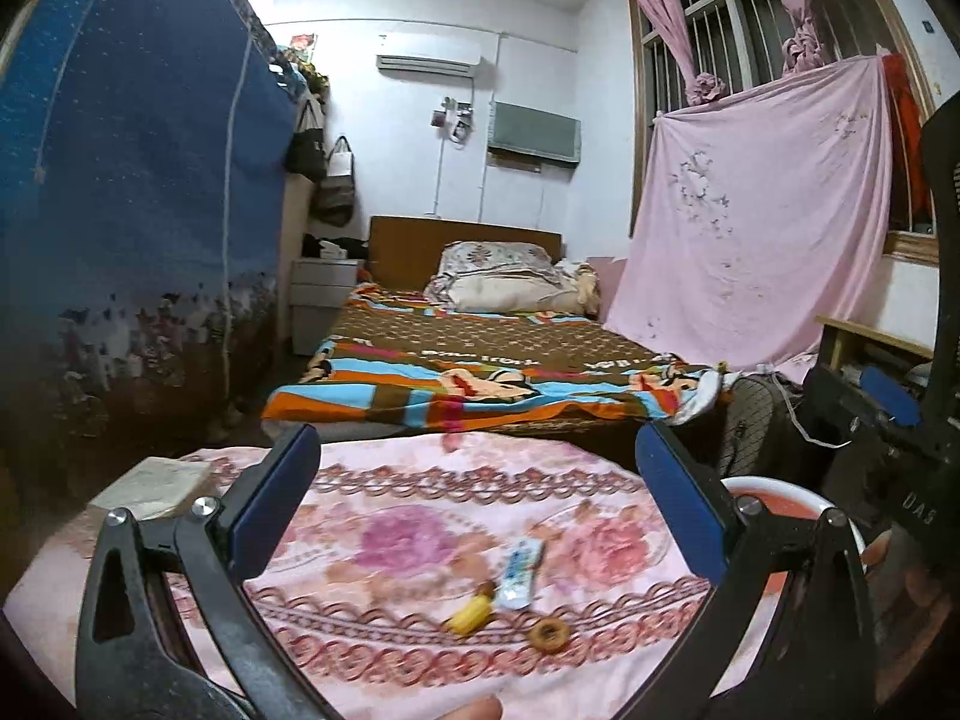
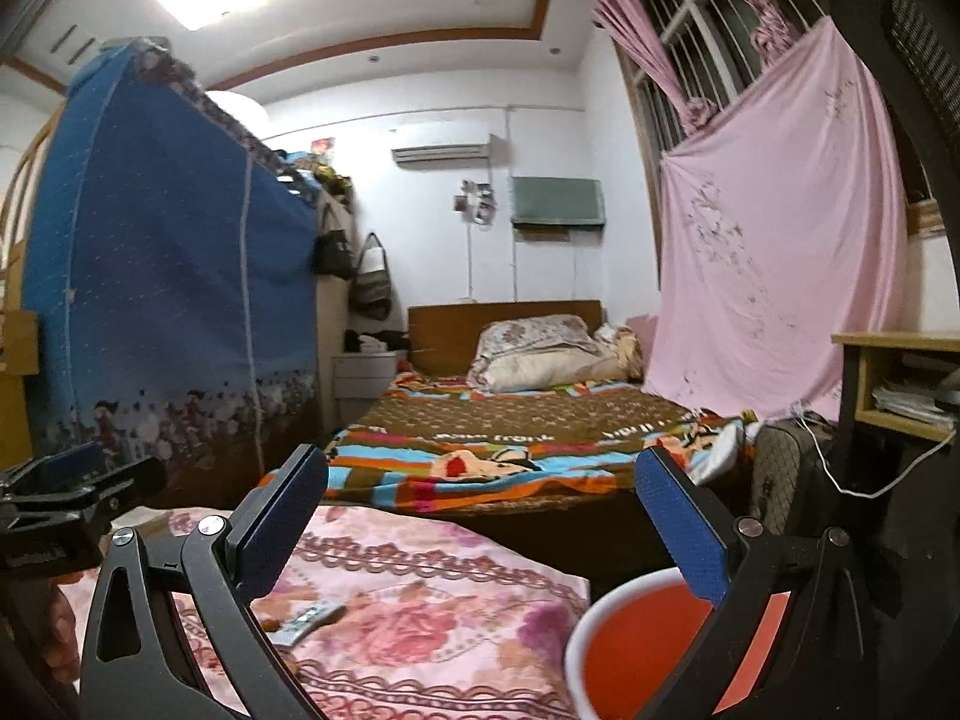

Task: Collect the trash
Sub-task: 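Bring both tools back over the yellow cap and dried fruit slice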

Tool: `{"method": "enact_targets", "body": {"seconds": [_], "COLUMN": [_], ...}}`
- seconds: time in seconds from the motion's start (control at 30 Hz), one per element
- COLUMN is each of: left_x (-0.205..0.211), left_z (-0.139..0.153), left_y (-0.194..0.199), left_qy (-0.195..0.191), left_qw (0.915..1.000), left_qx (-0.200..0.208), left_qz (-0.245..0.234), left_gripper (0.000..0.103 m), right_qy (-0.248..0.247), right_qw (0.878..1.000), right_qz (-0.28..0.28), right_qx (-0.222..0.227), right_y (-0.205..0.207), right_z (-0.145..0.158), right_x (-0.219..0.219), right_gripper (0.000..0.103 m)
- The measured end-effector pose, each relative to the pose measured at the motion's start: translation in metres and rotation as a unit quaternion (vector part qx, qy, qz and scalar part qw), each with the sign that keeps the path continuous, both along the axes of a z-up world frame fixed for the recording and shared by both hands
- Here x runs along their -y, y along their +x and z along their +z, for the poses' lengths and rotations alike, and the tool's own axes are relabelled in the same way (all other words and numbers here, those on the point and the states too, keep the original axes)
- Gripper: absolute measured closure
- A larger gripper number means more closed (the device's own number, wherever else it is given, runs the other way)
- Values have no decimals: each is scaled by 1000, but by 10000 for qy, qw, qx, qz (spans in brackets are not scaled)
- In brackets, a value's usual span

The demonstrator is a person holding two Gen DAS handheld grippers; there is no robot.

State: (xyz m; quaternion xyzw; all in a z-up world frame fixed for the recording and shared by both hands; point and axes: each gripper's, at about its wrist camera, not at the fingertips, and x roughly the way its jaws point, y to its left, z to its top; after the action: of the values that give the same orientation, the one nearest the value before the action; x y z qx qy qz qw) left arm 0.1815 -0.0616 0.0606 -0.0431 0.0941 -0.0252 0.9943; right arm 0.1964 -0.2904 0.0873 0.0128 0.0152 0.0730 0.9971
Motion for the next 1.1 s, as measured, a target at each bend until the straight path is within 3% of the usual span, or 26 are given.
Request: {"method": "enact_targets", "body": {"seconds": [0.3, 0.63, 1.1], "left_x": [-27, -38, -53], "left_z": [-10, -11, -29], "left_y": [-20, -32, -16], "left_qy": [133, 331, -6], "left_qw": [9991, 9978, 9981], "left_qx": [129, 256, -455], "left_qz": [388, 515, 423], "left_gripper": [11, 11, 11], "right_qy": [-68, -444, -768], "right_qw": [9995, 9975, 9917], "right_qz": [247, 550, 685], "right_qx": [173, -52, -769], "right_y": [-10, -10, 6], "right_z": [-6, -18, -34], "right_x": [-21, -48, -63], "right_gripper": [0, 0, 0]}}
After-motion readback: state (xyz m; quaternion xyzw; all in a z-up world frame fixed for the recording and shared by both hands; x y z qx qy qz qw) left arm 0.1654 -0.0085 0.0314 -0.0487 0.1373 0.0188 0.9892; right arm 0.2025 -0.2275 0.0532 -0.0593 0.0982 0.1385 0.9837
